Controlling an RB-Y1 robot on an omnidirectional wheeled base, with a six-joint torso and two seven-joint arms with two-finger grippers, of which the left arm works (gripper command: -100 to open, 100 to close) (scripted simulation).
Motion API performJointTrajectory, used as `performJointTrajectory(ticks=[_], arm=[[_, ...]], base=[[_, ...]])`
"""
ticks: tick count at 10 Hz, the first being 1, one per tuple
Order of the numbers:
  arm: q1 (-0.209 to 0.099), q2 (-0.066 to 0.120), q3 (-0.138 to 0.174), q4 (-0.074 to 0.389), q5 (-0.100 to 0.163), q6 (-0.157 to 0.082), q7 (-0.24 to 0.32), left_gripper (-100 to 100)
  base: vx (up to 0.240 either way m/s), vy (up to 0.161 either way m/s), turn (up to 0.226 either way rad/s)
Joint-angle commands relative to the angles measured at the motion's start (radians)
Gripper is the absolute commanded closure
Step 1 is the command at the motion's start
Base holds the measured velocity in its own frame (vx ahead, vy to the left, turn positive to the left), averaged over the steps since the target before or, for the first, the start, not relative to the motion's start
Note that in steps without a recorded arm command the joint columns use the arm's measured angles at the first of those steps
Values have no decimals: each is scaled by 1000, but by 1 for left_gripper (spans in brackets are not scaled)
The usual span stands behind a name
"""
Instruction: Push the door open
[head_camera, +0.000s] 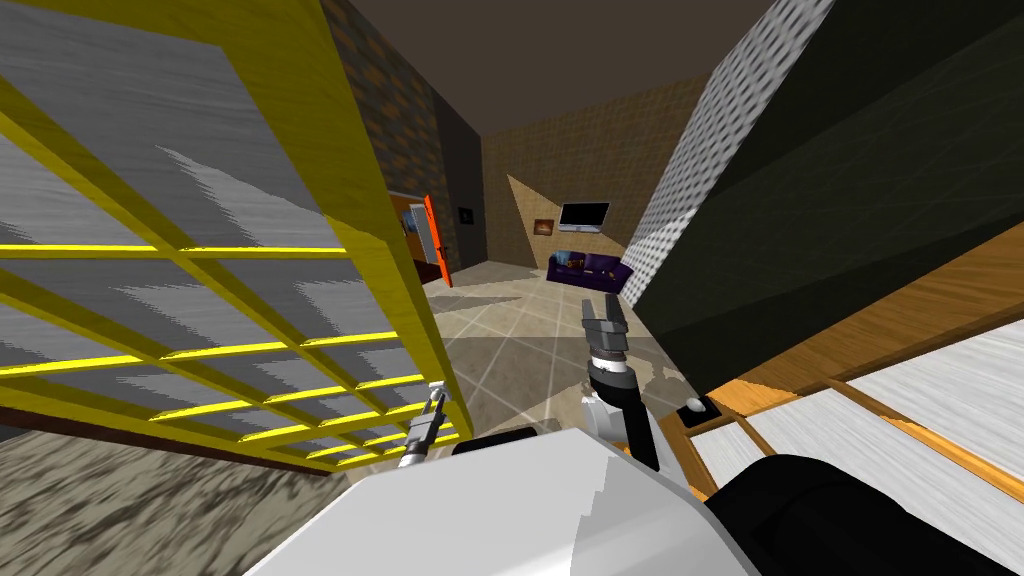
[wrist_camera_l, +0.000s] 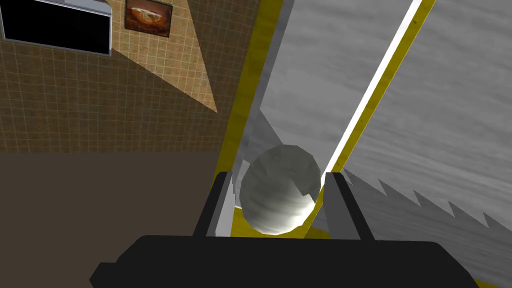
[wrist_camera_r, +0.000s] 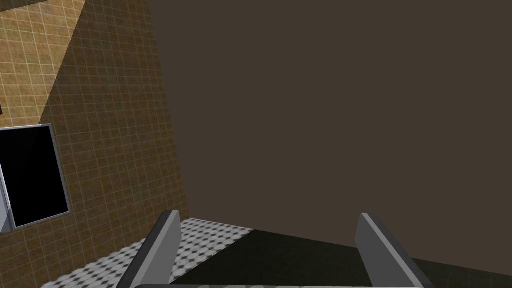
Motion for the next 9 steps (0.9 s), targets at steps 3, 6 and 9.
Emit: performJointTrajectory(ticks=[3,6,9], arm=[[-29,16,7,13,50,-9,107,100],[-44,22,4,26,80,-11,182,100],[-59,28,1,39,112,-13,255,100]], base=[[8,4,-32],[0,4,-25],[8,5,-26]])
